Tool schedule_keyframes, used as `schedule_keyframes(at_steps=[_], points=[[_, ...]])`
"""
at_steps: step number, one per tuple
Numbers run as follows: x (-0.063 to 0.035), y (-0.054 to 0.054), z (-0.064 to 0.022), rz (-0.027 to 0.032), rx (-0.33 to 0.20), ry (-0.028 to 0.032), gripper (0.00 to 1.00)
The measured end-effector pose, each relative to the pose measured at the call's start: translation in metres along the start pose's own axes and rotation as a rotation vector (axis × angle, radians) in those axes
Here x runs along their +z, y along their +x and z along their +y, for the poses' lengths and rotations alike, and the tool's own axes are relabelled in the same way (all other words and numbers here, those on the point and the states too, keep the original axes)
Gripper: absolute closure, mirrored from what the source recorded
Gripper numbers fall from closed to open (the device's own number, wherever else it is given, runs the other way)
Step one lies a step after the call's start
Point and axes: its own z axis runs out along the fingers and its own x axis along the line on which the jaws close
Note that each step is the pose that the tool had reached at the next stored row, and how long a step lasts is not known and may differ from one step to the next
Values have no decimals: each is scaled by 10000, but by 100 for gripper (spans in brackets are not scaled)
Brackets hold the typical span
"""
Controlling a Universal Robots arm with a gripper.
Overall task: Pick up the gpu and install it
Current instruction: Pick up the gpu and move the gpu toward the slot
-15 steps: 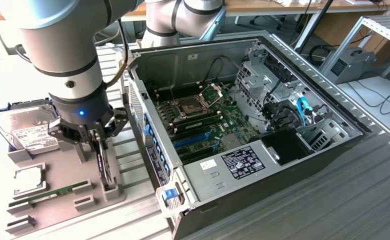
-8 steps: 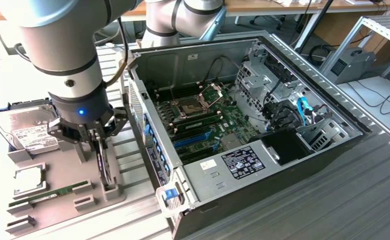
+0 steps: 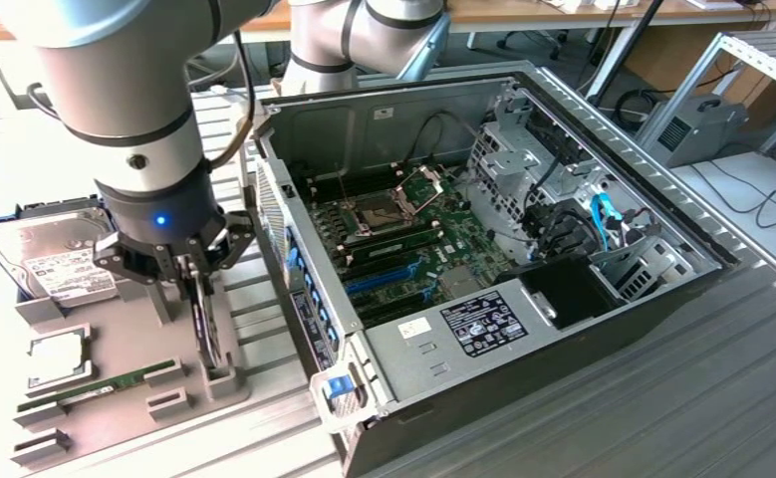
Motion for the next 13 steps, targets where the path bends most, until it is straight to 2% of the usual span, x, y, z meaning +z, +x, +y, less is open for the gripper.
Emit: schedule_keyframes(at_steps=[13], points=[[-69,-2,3,0,0,0,73]])
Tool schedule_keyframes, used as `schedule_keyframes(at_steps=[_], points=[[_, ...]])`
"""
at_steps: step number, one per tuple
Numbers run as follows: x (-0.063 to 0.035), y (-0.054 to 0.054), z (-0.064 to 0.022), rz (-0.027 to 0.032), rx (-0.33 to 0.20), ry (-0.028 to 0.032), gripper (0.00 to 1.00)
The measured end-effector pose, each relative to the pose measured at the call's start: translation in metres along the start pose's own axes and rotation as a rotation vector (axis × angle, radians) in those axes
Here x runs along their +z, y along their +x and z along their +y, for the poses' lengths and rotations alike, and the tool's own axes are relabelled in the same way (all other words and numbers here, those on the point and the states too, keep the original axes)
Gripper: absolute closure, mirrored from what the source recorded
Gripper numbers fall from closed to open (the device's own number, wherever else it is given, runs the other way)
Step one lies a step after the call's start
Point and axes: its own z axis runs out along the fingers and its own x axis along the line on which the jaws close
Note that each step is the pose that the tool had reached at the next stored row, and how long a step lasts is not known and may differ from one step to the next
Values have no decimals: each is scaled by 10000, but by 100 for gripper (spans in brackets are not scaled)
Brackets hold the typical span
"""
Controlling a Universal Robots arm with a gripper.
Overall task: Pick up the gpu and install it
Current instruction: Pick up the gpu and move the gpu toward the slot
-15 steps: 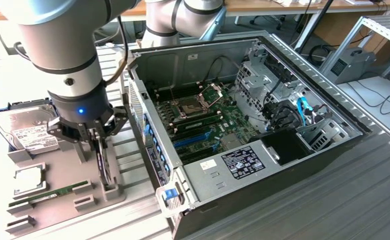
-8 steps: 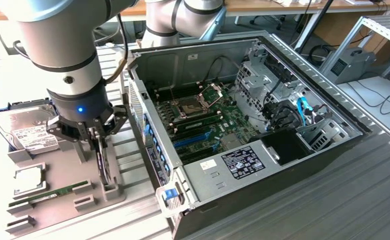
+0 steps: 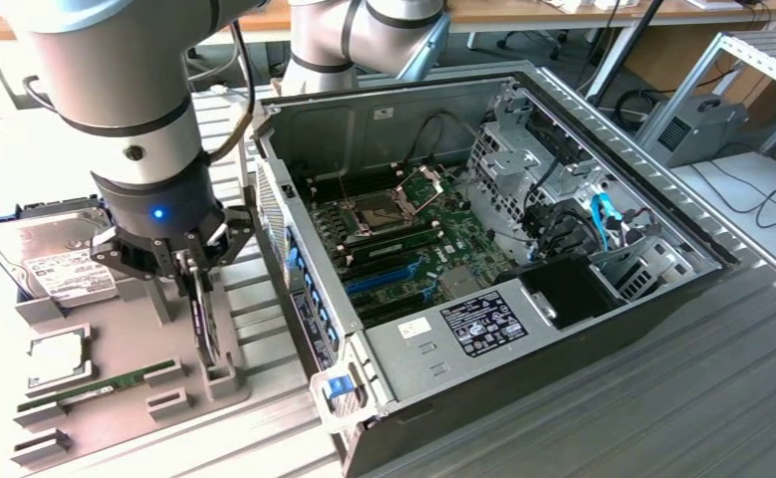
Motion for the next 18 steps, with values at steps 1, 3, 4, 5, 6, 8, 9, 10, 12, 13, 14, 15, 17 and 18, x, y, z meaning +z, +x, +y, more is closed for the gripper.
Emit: schedule_keyframes(at_steps=[1,3,4,5,6,8,9,10,12,13,14,15,17,18], points=[[-5,0,0,0,0,0,73],[-14,0,1,0,0,0,73],[-20,0,1,1,0,1,73],[-24,-1,1,0,0,0,73],[-28,-1,1,0,0,0,73],[-39,-1,1,0,0,0,73],[-43,-1,2,0,0,0,73],[-47,-1,2,1,0,0,73],[-55,-1,2,1,0,0,73],[-59,-1,2,1,0,1,73],[-63,-2,2,1,0,0,73],[-68,-2,3,1,0,0,73],[-79,-2,3,0,0,0,73],[-89,-2,3,1,0,1,73]])
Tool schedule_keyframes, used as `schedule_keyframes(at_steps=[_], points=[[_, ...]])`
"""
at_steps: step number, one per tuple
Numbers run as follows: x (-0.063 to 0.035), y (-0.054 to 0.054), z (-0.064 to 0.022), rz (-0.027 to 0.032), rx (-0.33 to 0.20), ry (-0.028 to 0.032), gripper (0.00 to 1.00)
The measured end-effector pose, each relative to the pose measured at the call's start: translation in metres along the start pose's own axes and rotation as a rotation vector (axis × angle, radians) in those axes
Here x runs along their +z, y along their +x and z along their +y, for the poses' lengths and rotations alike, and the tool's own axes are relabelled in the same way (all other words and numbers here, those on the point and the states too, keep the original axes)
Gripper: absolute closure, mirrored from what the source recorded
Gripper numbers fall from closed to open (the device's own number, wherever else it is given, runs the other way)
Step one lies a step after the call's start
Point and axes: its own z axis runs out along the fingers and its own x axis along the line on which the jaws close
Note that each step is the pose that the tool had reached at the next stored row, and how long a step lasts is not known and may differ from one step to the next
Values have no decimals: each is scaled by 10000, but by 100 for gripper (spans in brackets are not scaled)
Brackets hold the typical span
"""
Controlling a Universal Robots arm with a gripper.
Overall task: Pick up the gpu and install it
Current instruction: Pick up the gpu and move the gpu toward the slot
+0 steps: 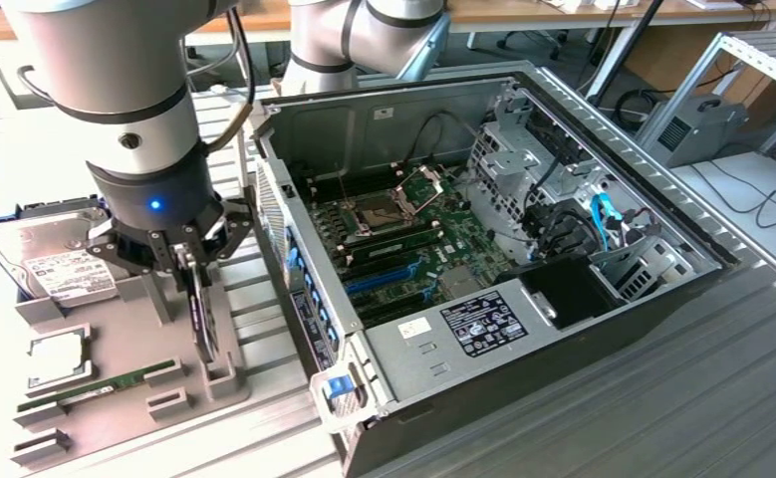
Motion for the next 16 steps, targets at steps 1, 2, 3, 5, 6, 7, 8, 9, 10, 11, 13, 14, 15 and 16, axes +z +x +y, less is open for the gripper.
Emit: schedule_keyframes(at_steps=[1,2,3,5,6,7,8,9,10,11,13,14,15,16], points=[[-5,0,0,0,0,0,73],[-10,0,1,0,0,0,73],[-15,-1,1,0,0,0,73],[-27,-1,1,0,0,0,73],[-31,-1,1,0,0,0,73],[-41,-1,2,0,0,0,73],[-47,-1,2,0,0,0,73],[-52,-2,2,-1,0,-1,73],[-58,-2,2,1,0,0,73],[-68,-2,3,0,0,-2,73],[-86,-2,3,0,0,-4,73],[-92,-3,4,0,0,-4,73],[-98,-3,4,0,0,-4,73],[-103,-3,4,0,0,-4,73]])
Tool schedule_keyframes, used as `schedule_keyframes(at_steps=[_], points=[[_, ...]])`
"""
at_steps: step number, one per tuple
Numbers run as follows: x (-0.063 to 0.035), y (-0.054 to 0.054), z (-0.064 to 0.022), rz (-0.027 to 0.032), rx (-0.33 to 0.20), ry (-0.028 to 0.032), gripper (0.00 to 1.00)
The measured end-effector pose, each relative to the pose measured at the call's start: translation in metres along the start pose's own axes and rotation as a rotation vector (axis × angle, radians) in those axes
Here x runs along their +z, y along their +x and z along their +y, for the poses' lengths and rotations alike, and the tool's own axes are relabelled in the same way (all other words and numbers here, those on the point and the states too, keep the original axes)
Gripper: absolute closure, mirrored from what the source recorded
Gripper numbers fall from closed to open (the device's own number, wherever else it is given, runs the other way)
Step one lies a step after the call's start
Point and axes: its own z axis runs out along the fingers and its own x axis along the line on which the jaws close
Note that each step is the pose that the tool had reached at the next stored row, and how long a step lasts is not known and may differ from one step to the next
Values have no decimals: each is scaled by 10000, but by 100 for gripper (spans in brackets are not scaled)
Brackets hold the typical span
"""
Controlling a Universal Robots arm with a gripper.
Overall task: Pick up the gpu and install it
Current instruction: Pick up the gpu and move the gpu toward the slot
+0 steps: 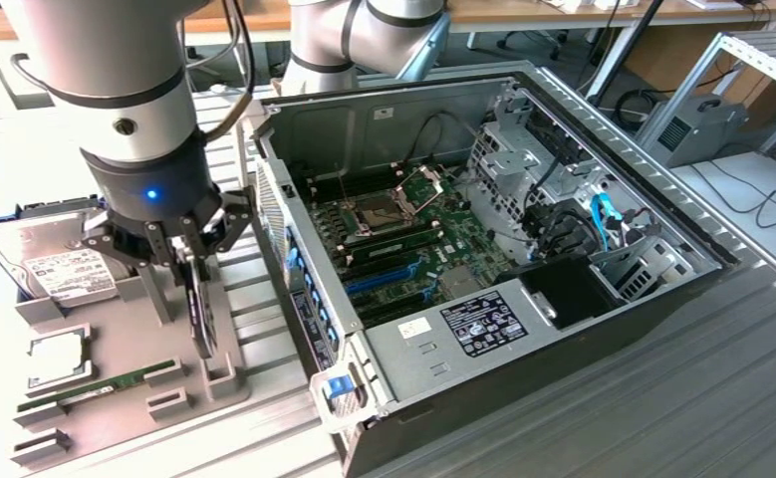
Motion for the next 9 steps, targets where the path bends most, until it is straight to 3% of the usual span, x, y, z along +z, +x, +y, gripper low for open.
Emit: schedule_keyframes(at_steps=[9], points=[[-45,-1,2,0,0,0,73]])
